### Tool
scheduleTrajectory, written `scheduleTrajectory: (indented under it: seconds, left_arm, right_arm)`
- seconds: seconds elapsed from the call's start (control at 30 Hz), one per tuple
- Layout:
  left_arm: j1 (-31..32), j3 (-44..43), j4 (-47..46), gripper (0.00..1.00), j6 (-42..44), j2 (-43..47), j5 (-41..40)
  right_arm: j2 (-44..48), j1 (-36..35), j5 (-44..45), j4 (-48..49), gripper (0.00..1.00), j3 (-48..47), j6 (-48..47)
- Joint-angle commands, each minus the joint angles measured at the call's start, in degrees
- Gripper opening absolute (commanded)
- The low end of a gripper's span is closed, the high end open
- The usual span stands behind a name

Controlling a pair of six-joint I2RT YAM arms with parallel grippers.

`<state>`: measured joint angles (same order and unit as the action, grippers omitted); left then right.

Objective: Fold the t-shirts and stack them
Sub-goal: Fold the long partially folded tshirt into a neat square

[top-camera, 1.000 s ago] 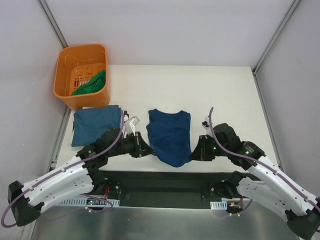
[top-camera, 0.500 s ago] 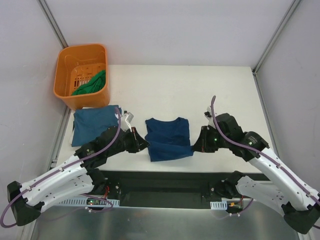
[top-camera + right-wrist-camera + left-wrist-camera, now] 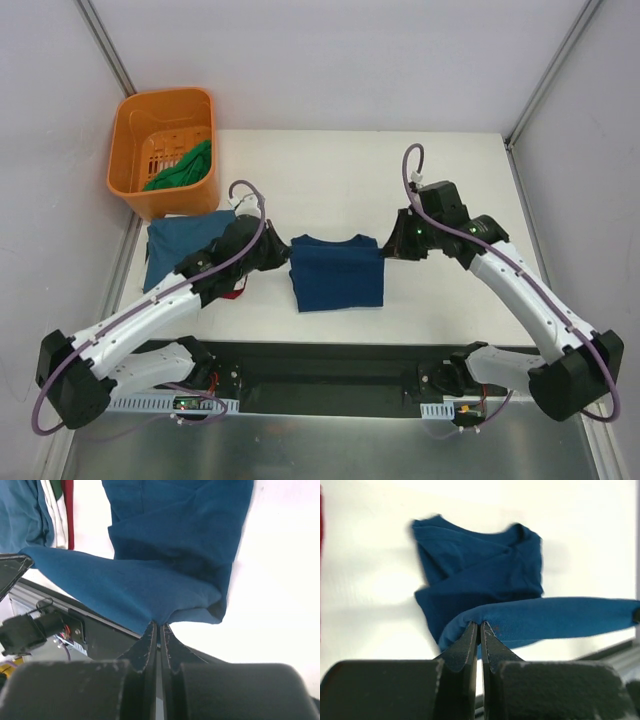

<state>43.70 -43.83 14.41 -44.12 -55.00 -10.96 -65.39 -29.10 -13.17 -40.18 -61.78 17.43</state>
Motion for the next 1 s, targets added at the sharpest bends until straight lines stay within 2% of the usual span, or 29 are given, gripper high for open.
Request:
scheduleTrajectory:
  seconds: [0.0,0.13,0.33,0.53,0.77,0.83,0.93,0.97]
  left_arm:
    - [-5.5,-4.5,0.1,0.0,3.2,-6.0,-1.1]
    - [-7.9,-7.1,-1.6,0.0,5.2,-11.2,-1.2]
    - [-12.9,-12.4,-3.0,0.0,6.0,-21.9,4.2]
    - [-15.1,-19.5,-3.1,0.0,8.2,-33.0,7.2]
    - [-16.2,-26.4,-3.2,0.0,9.8,-44.1,10.9]
    - [-16.4,-28.5,-3.1,0.06,10.5,-45.8,13.0]
    - [-16.7,-30.7,-3.1,0.18,11.0,-48.8,15.5]
    - [-16.8,-31.1,-3.0,0.26,11.1,-49.5,16.1]
  right_arm:
    - [-5.5,3.2,-1.9,4.6,0.01,-4.7,-2.9]
    - [-13.3,5.0,-0.7,5.9,0.01,-7.6,-3.4]
    - [-22.1,7.2,-0.4,9.2,0.01,-10.0,-2.8]
    - [-31.3,9.4,-0.6,10.1,0.01,-13.6,-2.4]
    - [-36.4,11.8,-0.5,13.0,0.01,-14.2,-1.5]
    - [-37.9,12.4,-0.1,13.3,0.02,-14.4,-1.3]
    - [-40.2,13.5,-0.4,13.2,0.14,-15.6,-1.0]
    - [-40.8,13.9,-0.5,12.1,0.25,-17.0,-1.3]
